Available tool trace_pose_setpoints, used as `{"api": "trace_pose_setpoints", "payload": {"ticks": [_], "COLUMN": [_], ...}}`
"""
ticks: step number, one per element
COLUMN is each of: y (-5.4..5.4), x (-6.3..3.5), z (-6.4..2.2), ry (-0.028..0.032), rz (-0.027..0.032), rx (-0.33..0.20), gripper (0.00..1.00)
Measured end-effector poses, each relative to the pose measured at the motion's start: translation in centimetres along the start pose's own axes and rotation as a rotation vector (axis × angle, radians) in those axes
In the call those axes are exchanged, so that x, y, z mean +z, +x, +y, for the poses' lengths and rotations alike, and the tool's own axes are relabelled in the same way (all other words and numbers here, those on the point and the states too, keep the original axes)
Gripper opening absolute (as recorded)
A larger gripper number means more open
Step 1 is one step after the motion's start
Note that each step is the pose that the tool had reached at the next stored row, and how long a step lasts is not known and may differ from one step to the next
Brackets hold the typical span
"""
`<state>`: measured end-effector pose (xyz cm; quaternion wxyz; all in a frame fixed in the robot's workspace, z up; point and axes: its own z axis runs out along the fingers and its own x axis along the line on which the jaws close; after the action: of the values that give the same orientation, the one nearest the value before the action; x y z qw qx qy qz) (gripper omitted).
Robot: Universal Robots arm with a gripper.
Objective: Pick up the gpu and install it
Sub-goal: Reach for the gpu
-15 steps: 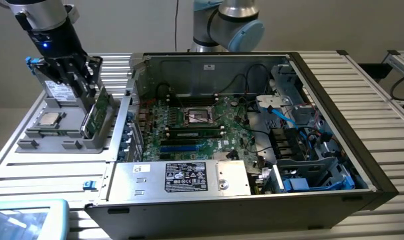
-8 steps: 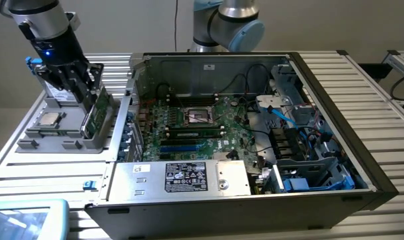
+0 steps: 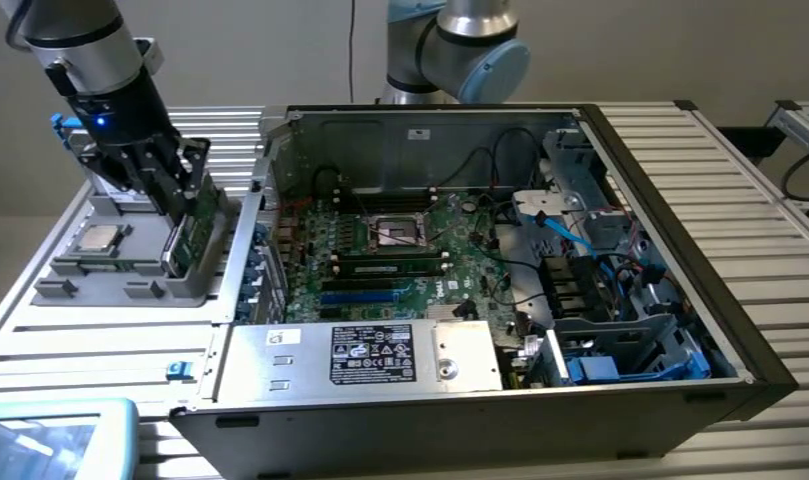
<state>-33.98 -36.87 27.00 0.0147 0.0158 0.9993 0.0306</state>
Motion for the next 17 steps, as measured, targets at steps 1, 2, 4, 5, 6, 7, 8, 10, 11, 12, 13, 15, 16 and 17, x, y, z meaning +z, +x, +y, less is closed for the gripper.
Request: {"api": "trace_pose_setpoints", "payload": {"ticks": [1,2,4,5,6,7,8,10,11,12,13,15,16,17], "y": [0.0,0.0,0.0,0.0,0.0,0.0,0.0,0.0,0.1,0.1,0.1,0.1,0.1,0.1], "x": [0.18,0.36,0.73,0.92,1.09,1.28,1.45,1.81,1.97,2.09,2.11,2.1,2.11,2.11], "z": [-0.02,-0.03,-0.05,-0.06,-0.08,-0.09,-0.1,-0.12,-0.13,-0.14,-0.14,-0.14,-0.14,-0.14], "ry": [0.0,0.0,-0.0001,-0.0001,0.0,0.0,-0.0001,-0.0002,-0.0002,-0.0002,-0.0001,-0.0001,-0.0001,-0.0001], "rz": [0.0001,0.0002,0.0001,0.0001,0.0003,0.0003,0.0002,0.0001,0.0002,0.0002,0.0004,0.0005,0.0004,0.0003], "rx": [-0.001,-0.001,-0.002,-0.002,-0.002,-0.002,-0.003,-0.003,-0.003,-0.003,-0.003,-0.003,-0.003,-0.003], "gripper": [0.4,0.4,0.4,0.4,0.4,0.4,0.4,0.4,0.4,0.4,0.4,0.4,0.4,0.4]}}
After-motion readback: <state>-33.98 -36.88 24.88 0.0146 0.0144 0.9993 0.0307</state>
